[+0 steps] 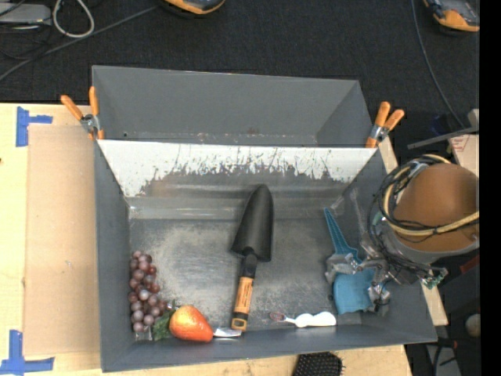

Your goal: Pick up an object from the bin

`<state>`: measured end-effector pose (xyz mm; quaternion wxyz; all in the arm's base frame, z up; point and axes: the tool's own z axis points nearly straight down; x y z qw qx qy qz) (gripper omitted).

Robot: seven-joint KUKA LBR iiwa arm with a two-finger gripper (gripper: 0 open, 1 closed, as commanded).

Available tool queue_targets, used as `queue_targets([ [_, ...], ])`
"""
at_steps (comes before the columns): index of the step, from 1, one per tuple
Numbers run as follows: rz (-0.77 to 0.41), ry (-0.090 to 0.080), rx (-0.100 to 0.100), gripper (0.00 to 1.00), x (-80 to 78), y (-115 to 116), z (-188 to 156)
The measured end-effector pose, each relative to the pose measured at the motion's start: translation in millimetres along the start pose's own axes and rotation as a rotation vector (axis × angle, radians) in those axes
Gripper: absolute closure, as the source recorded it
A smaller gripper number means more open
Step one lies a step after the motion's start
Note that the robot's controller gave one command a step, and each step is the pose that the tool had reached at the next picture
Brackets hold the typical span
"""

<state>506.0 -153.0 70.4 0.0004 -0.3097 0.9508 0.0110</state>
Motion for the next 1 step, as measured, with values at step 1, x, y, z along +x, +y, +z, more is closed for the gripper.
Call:
queue_targets([
  [1, 0.008, -0.001, -0.002, 1.00, -6.0, -2.4, -132.2],
])
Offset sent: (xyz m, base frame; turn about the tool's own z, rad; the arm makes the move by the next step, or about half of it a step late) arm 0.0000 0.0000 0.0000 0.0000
